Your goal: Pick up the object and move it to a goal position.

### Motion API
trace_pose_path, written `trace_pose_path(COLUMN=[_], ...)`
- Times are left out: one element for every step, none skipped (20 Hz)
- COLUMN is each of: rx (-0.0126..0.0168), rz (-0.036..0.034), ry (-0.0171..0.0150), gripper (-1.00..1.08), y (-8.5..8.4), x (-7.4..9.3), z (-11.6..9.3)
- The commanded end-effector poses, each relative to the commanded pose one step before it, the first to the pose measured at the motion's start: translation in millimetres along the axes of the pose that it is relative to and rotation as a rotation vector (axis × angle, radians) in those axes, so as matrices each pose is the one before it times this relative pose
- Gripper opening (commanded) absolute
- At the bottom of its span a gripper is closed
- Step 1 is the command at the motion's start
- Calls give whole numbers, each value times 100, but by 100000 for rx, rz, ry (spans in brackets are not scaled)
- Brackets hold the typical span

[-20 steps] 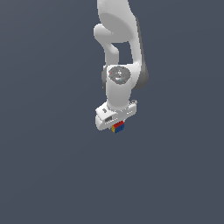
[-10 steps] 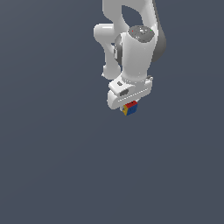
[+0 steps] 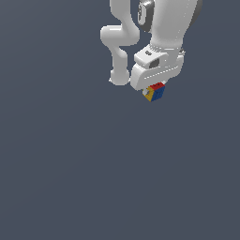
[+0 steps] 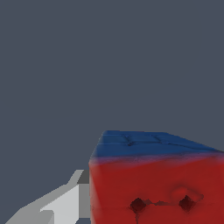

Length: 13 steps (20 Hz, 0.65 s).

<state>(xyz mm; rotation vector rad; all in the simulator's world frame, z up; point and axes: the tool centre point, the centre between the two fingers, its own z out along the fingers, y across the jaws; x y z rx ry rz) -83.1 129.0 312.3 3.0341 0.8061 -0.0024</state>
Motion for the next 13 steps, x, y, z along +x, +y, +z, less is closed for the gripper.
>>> trace_pose_path(rx=[8,0,0,56,0,0,53,0,0,0,0,35,0], rz=[70,0,0,14,0,0,25,0,0,0,0,24,0], ry=[87,0,0,37,0,0,36,0,0,0,0,24,0], gripper=[-100,-100,-100,-100,-100,-100,-100,-100,-100,-100,-100,-100,-100], y=[-1283,-438,-398,-330,-318,-279,-208,-202,-165,-128,-91,-29,-18], x=[-140,-21,-13,-22,-2,2,-11,6,7,6,5,-8,1], z=[-1991,-648,-590,-542,-472,-414,-370,-302,-246,-191,-136,-90,-27])
